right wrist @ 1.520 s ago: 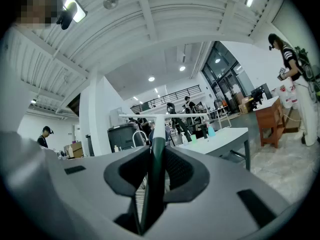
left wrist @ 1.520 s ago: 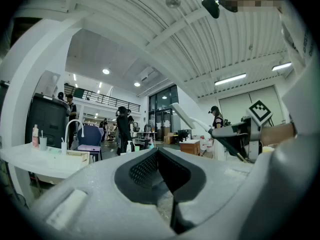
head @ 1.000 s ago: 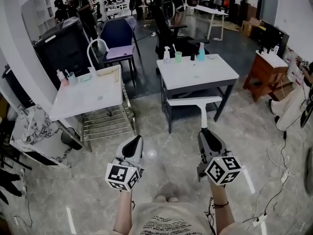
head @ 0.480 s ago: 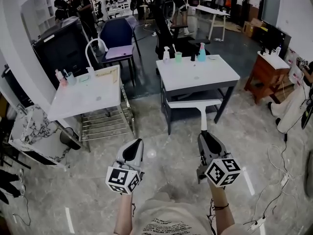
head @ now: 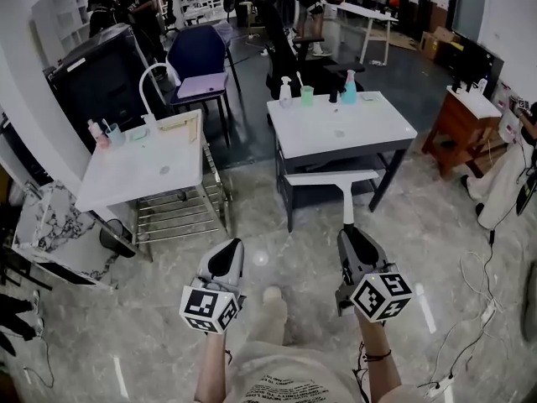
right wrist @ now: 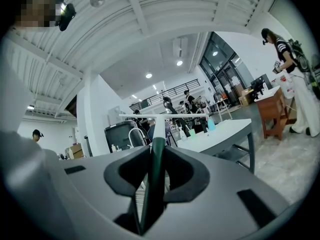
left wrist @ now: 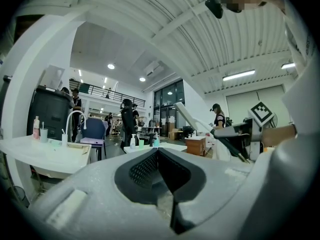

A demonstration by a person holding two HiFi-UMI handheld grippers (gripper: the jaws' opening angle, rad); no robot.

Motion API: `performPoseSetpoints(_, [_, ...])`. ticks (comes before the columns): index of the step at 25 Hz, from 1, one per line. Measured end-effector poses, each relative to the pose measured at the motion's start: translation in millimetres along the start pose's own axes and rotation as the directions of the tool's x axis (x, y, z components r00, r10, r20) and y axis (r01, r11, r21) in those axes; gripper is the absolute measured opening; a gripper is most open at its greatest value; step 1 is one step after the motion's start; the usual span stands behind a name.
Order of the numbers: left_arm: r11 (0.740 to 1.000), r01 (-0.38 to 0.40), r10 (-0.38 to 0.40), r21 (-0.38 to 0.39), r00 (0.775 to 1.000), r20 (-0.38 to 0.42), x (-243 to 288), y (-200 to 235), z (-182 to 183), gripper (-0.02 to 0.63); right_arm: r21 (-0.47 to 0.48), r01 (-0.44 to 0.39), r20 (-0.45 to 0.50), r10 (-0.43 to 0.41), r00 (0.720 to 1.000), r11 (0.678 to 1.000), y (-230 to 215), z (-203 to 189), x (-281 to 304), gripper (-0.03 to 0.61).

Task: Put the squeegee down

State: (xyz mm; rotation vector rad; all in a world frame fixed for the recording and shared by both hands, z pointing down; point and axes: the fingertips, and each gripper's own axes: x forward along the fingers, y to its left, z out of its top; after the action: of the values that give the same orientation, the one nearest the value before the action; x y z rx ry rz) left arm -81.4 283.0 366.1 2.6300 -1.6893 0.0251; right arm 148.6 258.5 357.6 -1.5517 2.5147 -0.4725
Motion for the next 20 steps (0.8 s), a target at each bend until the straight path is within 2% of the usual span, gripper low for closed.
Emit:
performPoseSetpoints(9, [1.0, 0.031, -0.031, 0.001, 1.0, 0.003, 84.2, 48.1, 4.4, 0.022, 0.015, 0.032, -0.002, -0.032, 1.0, 0.999, -30.3, 8.7, 81.4, 0.095])
performPoseSetpoints(20, [0.998, 0.058, -0.058, -0.015, 0.998, -0.007, 169.5, 116.8, 11.6, 0.023, 0.031, 0.059, -0.01, -0.059, 0.998, 0.998, -45.8, 24.1, 184.1, 0.095])
